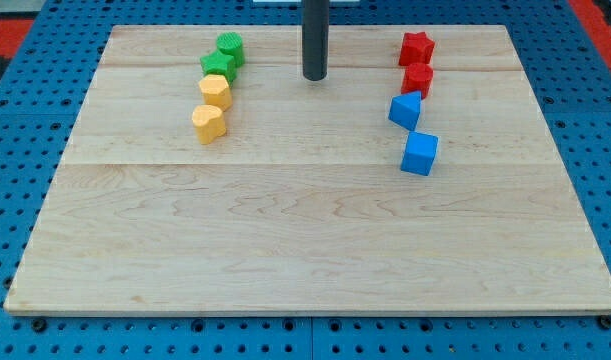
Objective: Move the blue triangle bottom right to the red circle
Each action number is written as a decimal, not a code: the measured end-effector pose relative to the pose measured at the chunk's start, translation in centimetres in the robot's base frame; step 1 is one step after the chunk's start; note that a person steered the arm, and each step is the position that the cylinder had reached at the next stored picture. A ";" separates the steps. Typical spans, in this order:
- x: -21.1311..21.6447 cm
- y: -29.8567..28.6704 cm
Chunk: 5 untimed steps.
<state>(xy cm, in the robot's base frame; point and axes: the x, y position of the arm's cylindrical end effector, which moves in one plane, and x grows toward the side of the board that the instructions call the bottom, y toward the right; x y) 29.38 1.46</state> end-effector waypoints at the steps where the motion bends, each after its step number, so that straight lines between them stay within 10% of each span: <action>1: 4.1 0.6; 5: 7.8 7.7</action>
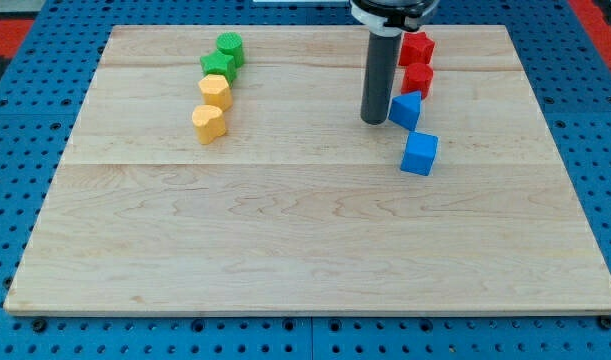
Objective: Move the blue triangle bottom right to the red circle
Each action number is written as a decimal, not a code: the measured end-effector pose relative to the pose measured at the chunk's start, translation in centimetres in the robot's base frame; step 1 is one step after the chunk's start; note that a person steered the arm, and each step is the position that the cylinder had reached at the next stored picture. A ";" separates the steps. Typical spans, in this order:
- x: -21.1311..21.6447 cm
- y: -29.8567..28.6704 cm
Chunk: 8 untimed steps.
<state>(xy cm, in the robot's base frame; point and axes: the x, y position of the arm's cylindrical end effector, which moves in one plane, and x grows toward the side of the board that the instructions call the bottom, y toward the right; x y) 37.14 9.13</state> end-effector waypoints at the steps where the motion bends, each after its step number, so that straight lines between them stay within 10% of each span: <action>1: -0.2 0.7; 8: 0.7 9.3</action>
<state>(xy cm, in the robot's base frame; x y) 37.83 18.39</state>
